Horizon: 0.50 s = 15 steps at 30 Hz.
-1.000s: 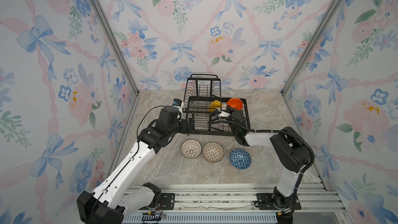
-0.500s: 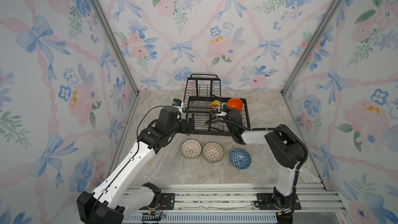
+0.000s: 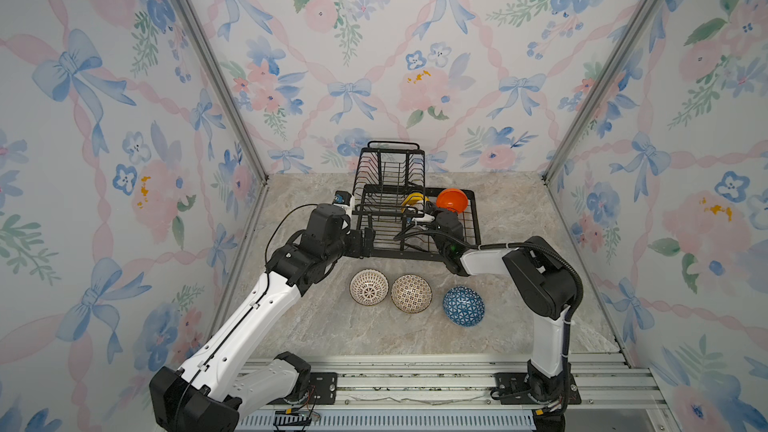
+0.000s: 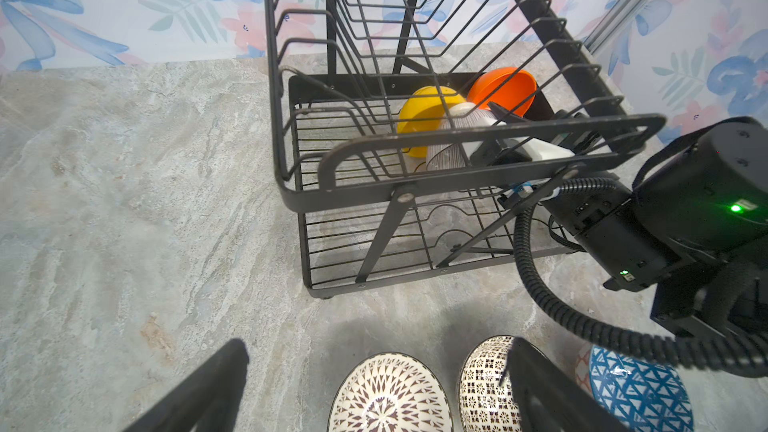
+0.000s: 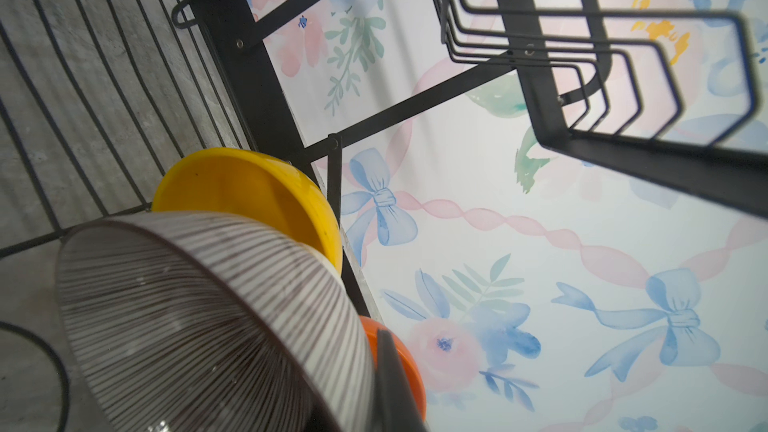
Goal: Load the bowls into the dish rack
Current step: 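Hold the pink-striped bowl upright in the rack slots with the right gripper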
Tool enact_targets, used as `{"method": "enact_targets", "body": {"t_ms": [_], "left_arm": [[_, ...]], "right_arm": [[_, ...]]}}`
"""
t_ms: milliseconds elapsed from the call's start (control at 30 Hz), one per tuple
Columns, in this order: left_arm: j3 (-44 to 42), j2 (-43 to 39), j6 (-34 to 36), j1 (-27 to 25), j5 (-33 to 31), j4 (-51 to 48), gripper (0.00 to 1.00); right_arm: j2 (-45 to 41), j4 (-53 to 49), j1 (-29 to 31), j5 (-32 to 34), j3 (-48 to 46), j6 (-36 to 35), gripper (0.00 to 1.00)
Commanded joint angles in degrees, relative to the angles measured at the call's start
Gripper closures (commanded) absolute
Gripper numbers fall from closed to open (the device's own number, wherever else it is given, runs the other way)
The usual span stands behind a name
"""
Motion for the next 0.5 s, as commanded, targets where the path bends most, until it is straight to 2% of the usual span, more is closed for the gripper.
{"method": "enact_targets", "body": {"t_ms": [0, 133, 467], "left_arm": [[-0.8, 0.5, -0.4, 0.3, 0.9, 0.3, 0.02], [-0.9, 0.6, -0.5, 0.3, 0.9, 0.2, 0.02], [-0.8, 1.3, -0.7, 0.4, 1.5, 0.4, 0.02]], "right_arm": [[0.2, 4.5, 0.4, 0.5, 2.1, 4.0, 1.00], [0.2, 4.1, 0.5, 1.0, 1.3, 5.5, 1.00], [3.9, 7.7, 2.2, 7.7, 1.7, 6.1, 1.00]]}}
